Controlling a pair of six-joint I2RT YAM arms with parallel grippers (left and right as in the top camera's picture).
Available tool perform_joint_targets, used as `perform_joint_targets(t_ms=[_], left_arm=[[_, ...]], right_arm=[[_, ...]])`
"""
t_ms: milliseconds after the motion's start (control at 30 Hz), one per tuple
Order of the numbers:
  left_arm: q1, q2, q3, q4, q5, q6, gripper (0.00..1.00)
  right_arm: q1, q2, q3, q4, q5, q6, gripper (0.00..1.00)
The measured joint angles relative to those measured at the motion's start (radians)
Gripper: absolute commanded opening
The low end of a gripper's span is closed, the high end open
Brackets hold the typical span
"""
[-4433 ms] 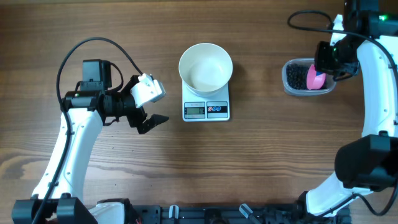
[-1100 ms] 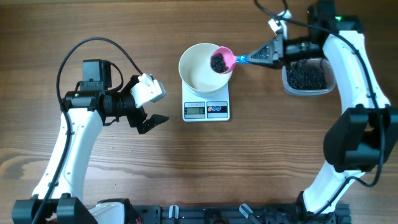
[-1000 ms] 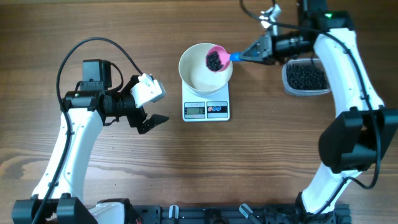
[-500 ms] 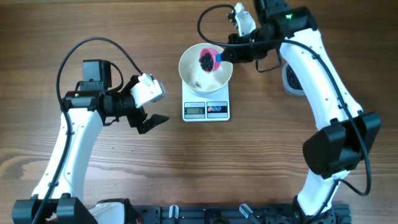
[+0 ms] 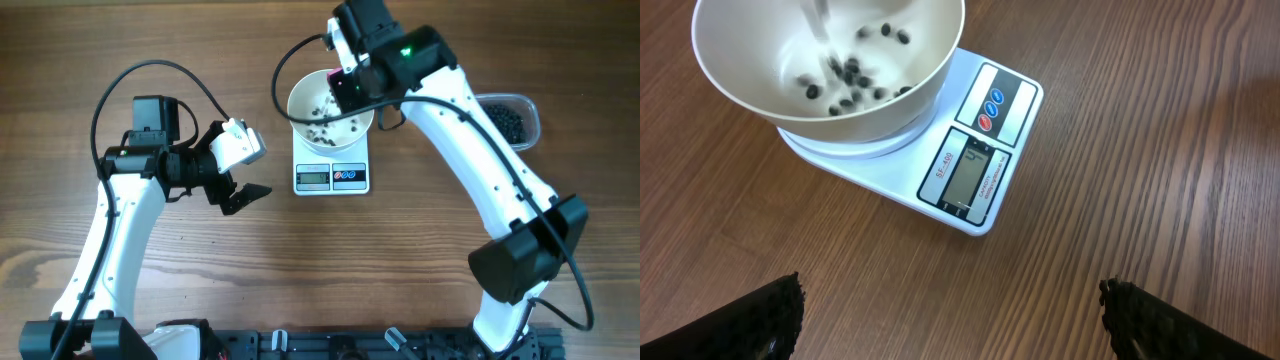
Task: Scoop item into bowl and weigh 150g on scale
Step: 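Carry the filled scoop to the bowl and tip beans in, then return the scoop to the bean tub and scoop more beans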
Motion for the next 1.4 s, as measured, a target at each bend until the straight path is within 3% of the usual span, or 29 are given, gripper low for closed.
perform_joint_targets(t_ms=[267, 700, 900, 1033, 1100, 1267, 1400], left_arm=[[0.0, 0.0, 0.0, 0.0, 0.0, 0.0, 1.0], [0.0, 0.0, 0.0, 0.0, 0.0, 0.0, 1.0], [0.0, 0.0, 0.0, 0.0, 0.0, 0.0, 1.0], [0.0, 0.0, 0.0, 0.0, 0.0, 0.0, 1.0], [0.0, 0.0, 0.0, 0.0, 0.0, 0.0, 1.0], [0.0, 0.0, 0.0, 0.0, 0.0, 0.0, 1.0], [0.0, 0.0, 0.0, 0.0, 0.0, 0.0, 1.0]], right_arm=[[0.094, -0.031, 0.005, 0.029, 0.192, -0.098, 0.04], [0.084, -0.034, 0.005, 0.05, 0.189, -0.101, 0.04], [-0.129, -0.147, 0.005, -0.011, 0.031, -0.013, 0.04], [-0.442, -0.293, 0.016, -0.181, 0.007, 0.007, 0.04], [-0.523, -0.309, 0.019, -0.24, 0.015, 0.006, 0.04], [-0.655, -0.283, -0.02, -0.29, 0.036, -0.013, 0.04], [-0.672, -0.219, -0.07, -0.273, 0.069, -0.032, 0.04]])
